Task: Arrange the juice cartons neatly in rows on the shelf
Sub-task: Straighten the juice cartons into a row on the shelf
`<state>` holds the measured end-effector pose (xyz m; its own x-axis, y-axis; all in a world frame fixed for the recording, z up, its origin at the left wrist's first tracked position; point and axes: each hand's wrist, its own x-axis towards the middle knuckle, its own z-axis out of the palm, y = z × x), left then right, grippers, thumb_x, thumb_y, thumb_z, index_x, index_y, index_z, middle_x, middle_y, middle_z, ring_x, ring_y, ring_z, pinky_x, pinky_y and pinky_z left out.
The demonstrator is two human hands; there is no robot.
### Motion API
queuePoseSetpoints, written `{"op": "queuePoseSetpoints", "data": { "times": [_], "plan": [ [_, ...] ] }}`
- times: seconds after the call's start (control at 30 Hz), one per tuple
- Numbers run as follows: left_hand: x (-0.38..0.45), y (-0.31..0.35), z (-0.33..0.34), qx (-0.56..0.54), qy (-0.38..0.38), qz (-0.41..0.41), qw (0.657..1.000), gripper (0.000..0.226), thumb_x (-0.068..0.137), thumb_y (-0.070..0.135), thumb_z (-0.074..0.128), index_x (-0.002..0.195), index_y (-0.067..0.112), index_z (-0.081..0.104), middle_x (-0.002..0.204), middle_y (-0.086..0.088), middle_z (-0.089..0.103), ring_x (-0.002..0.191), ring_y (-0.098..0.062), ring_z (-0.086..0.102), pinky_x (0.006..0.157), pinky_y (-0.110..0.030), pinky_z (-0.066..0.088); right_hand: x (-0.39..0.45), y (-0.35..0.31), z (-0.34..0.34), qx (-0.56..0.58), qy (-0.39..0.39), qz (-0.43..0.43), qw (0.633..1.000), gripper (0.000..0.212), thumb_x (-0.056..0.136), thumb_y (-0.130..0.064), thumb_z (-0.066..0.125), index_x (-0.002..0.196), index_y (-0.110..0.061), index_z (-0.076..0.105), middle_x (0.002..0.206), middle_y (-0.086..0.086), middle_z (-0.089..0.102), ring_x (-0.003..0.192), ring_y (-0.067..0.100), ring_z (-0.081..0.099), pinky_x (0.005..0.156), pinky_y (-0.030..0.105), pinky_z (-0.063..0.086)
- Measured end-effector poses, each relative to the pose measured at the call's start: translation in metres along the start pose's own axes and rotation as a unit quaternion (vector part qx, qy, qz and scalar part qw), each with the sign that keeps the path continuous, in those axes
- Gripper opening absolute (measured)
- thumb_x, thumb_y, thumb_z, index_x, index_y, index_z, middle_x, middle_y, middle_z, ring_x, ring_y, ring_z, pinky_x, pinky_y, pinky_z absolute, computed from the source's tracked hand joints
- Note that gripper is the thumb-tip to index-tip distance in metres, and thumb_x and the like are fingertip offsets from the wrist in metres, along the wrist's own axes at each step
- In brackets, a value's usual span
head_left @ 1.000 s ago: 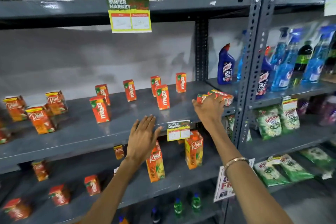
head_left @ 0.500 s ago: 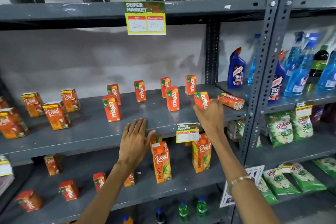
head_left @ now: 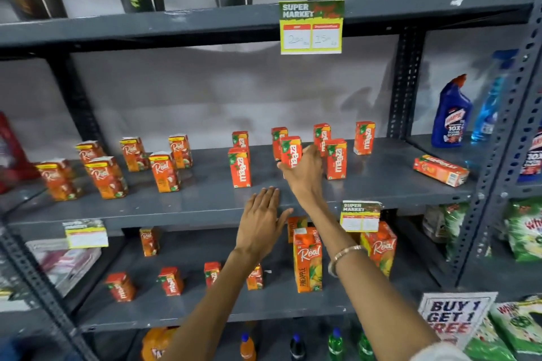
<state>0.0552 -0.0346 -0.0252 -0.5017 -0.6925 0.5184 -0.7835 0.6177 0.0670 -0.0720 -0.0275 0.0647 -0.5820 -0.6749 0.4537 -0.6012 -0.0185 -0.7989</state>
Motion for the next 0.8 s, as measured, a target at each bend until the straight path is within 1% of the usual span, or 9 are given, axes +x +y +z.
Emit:
{"op": "queuePoseSetpoints", "data": {
  "times": [0.07,0.17,0.2,0.33,0.43,0.53,0.63,0.73,0.8],
  "plan": [
    [0.000,0.001,-0.001,-0.003,0.001,0.001,1.000,0.069,0.102,0.058,0.024,0.149,0.009,0.037,0.156,-0.010,0.042,0.148,-0.024,0.031,0.124,-0.041,0.020,0.004,0.003,0.009,-0.002,-0.018,0.014,1.000,0.081,0.072,-0.033,0.085,0.133,-0.001,0.042,0.129,0.018,0.057,0.119,0.032,0.058,0.090,0.031,0.044],
    [-0.001,0.003,0.000,-0.007,0.001,0.002,1.000,0.070,0.102,0.058,0.023,0.150,0.009,0.036,0.156,-0.009,0.041,0.148,-0.023,0.031,0.125,-0.041,0.018,0.004,0.016,0.016,0.000,-0.014,0.021,1.000,0.075,0.072,-0.030,0.086,0.127,-0.001,0.044,0.127,0.017,0.058,0.118,0.031,0.058,0.084,0.025,0.038],
    [-0.001,0.003,0.000,-0.009,0.006,0.000,1.000,0.069,0.102,0.058,0.024,0.150,0.009,0.036,0.156,-0.009,0.041,0.148,-0.023,0.031,0.125,-0.040,0.017,0.004,0.018,0.018,0.002,-0.012,0.022,1.000,0.076,0.072,-0.031,0.087,0.128,-0.001,0.044,0.127,0.017,0.058,0.118,0.031,0.058,0.084,0.025,0.039],
    [-0.002,0.003,0.001,-0.015,0.010,0.003,1.000,0.067,0.103,0.057,0.026,0.151,0.009,0.035,0.157,-0.009,0.040,0.149,-0.023,0.030,0.124,-0.038,0.011,0.003,0.016,0.016,0.002,-0.018,0.029,0.999,0.094,0.070,-0.033,0.087,0.141,0.000,0.035,0.134,0.018,0.055,0.122,0.032,0.057,0.093,0.033,0.047],
    [-0.002,0.002,0.001,-0.025,0.013,0.006,1.000,0.067,0.103,0.057,0.026,0.152,0.011,0.032,0.158,-0.008,0.038,0.150,-0.022,0.028,0.123,-0.035,0.006,-0.005,0.017,0.011,0.017,-0.028,0.029,0.999,0.099,0.067,-0.035,0.089,0.141,-0.005,0.031,0.137,0.017,0.049,0.125,0.032,0.054,0.096,0.037,0.049],
    [-0.002,0.002,0.003,-0.021,0.014,0.016,1.000,0.067,0.103,0.057,0.024,0.152,0.012,0.032,0.159,-0.007,0.037,0.150,-0.023,0.027,0.125,-0.038,0.005,-0.019,0.031,-0.008,0.033,0.010,-0.010,0.999,0.078,0.073,-0.037,0.085,0.131,-0.013,0.039,0.131,0.011,0.053,0.117,0.025,0.058,0.092,0.037,0.055],
    [0.005,0.015,0.002,-0.025,0.018,0.034,0.999,0.066,0.102,0.058,0.024,0.149,0.013,0.038,0.154,-0.007,0.044,0.146,-0.024,0.035,0.125,-0.043,0.013,-0.029,0.055,-0.046,0.014,0.041,-0.044,0.998,0.048,0.085,-0.028,0.075,0.122,-0.013,0.047,0.124,0.008,0.056,0.108,0.021,0.061,0.085,0.033,0.056],
    [0.019,0.048,0.001,-0.055,0.059,0.053,0.995,0.060,0.103,0.053,0.030,0.144,0.012,0.047,0.149,-0.008,0.052,0.140,-0.025,0.044,0.123,-0.043,0.023,-0.022,0.081,-0.093,-0.065,0.058,-0.070,0.994,0.030,0.089,-0.022,0.068,0.113,-0.014,0.052,0.116,0.007,0.054,0.101,0.026,0.061,0.081,0.040,0.053],
    [0.029,0.083,0.002,-0.077,0.074,0.067,0.992,0.059,0.102,0.051,0.032,0.141,0.010,0.050,0.146,-0.009,0.054,0.137,-0.026,0.048,0.120,-0.043,0.029,-0.008,0.098,-0.123,-0.143,0.066,-0.080,0.984,0.026,0.089,-0.018,0.066,0.112,-0.013,0.054,0.115,0.009,0.053,0.104,0.029,0.059,0.082,0.043,0.053]
  ]
}}
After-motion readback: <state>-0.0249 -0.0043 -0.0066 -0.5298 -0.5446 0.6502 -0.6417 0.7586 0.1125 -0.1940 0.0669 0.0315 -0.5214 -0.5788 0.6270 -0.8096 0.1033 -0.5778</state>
